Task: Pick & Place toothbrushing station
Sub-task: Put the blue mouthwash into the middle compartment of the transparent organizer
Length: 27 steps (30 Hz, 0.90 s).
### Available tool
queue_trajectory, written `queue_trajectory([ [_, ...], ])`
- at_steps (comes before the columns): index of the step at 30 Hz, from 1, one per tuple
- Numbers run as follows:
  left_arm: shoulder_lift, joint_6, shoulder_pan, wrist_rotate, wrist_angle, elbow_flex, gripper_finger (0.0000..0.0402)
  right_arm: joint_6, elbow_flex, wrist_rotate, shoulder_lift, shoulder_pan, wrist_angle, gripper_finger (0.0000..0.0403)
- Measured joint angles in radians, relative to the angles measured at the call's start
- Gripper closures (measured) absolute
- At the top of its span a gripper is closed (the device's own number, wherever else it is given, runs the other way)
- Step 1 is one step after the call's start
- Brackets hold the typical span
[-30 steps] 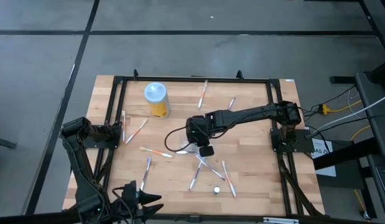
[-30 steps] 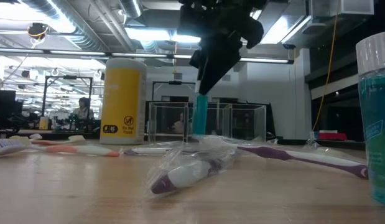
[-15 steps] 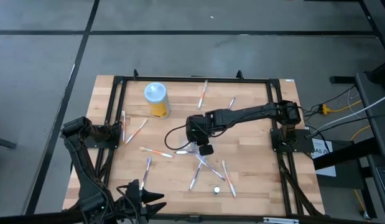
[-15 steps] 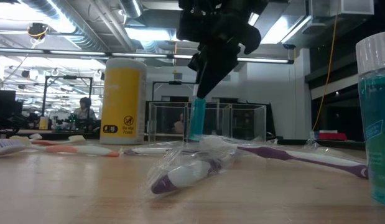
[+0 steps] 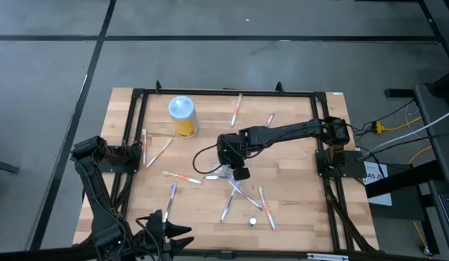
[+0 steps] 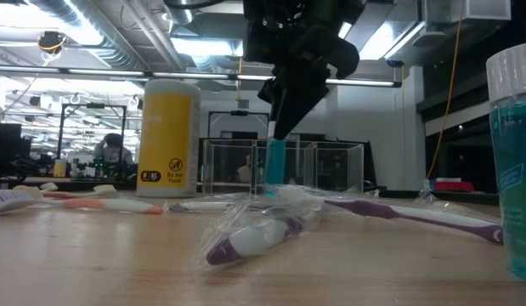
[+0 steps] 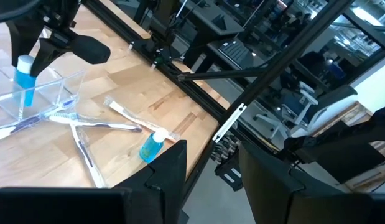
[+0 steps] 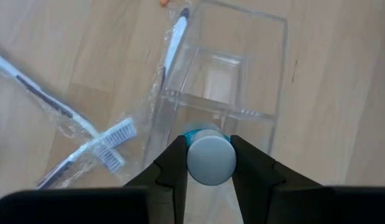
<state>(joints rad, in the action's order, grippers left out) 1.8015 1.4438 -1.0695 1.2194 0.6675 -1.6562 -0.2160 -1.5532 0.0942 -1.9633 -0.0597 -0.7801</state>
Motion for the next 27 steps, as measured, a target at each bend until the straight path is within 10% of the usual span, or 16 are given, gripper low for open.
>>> queue_trajectory([
  [27,0.0,-0.026,0.013,-0.001,-0.028,0.0,0.0258,-0.033,-0.002,0.019,-0.027,-0.001,0.018,0.0305],
])
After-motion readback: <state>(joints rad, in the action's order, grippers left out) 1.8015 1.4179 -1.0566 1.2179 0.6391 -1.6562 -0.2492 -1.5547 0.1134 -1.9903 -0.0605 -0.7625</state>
